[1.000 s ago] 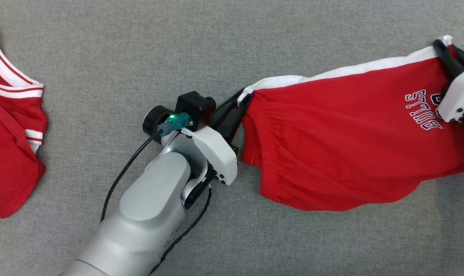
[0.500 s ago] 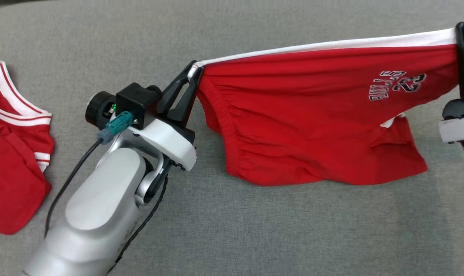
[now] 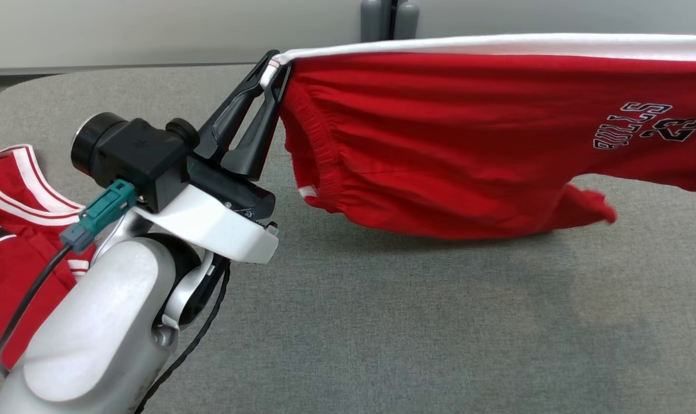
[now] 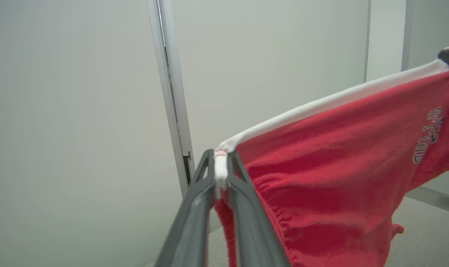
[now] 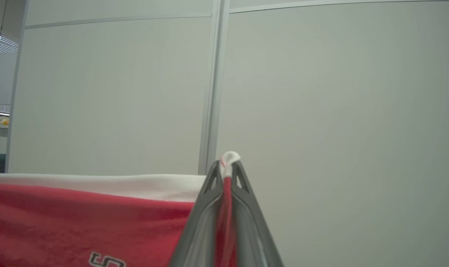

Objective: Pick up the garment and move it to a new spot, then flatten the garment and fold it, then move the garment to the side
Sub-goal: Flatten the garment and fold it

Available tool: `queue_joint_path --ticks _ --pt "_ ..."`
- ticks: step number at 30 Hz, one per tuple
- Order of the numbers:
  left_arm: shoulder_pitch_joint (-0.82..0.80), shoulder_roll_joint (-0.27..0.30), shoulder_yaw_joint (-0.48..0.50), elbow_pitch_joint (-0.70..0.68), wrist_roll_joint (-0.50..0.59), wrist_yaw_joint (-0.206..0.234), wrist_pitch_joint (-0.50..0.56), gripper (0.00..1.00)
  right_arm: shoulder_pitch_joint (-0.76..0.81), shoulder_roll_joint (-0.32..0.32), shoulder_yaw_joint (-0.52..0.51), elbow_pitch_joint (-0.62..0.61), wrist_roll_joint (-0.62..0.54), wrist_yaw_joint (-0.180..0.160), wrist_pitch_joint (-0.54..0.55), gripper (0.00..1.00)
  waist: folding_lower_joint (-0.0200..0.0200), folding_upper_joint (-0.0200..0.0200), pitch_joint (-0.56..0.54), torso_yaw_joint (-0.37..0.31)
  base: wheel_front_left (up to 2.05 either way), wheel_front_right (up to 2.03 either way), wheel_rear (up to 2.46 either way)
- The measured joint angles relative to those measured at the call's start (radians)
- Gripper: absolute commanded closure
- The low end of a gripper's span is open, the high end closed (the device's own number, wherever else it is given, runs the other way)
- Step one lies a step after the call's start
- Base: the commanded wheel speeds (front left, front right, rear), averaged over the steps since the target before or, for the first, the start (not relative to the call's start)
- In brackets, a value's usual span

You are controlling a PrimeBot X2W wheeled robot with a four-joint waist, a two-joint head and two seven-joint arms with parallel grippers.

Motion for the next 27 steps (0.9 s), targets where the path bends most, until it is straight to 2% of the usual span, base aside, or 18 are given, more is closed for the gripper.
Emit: queue_joint_path --ticks 7,10,12,14,17,18,20,27 --pt "-0.006 0.008 0.013 -0.045 -0.017 0.014 0.029 1.0 -0.014 0.011 0.001 -0.018 0.005 0.0 0.045 1.0 0.0 0.0001 0.002 -0.005 0.0 0.0 0.0" --pt "-0.031 -0.002 0.012 -0.024 -0.027 -0.001 0.033 1.0 -0.049 0.006 0.007 0.002 0.015 0.0 0.046 1.0 0.0 0.0 0.019 -0.004 0.0 0.0 0.0" --pt "-0.096 -0.021 0.01 0.035 -0.038 -0.03 0.032 1.0 -0.128 -0.014 0.019 0.046 0.03 0.0 0.046 1.0 0.0 0.0 0.051 -0.001 0.0 0.0 0.0" --pt "-0.123 -0.034 0.013 0.061 -0.04 -0.034 0.031 1.0 -0.16 -0.025 0.025 0.061 0.034 0.0 0.044 1.0 0.0 0.0 0.065 0.0 0.0 0.0 0.0" --pt "-0.233 -0.087 0.024 0.171 -0.06 -0.064 0.009 1.0 -0.287 -0.053 0.049 0.127 0.053 0.0 0.03 1.0 0.0 0.0 0.111 0.008 0.0 0.0 0.0" --pt "-0.318 -0.118 0.034 0.266 -0.063 -0.087 -0.017 1.0 -0.389 -0.064 0.082 0.191 0.068 0.0 0.008 1.0 -0.0001 0.0 0.142 0.013 0.0 0.0 0.0" --pt "-0.357 -0.134 0.04 0.31 -0.063 -0.097 -0.037 1.0 -0.442 -0.066 0.103 0.226 0.071 0.0 -0.003 1.0 0.0 0.0 0.155 0.015 0.0 0.0 0.0" --pt "-0.6 -0.217 0.083 0.632 -0.069 -0.153 -0.17 1.0 -0.803 -0.029 0.231 0.542 0.104 0.0 -0.118 1.0 0.0 0.0 0.199 0.003 0.0 0.0 0.0"
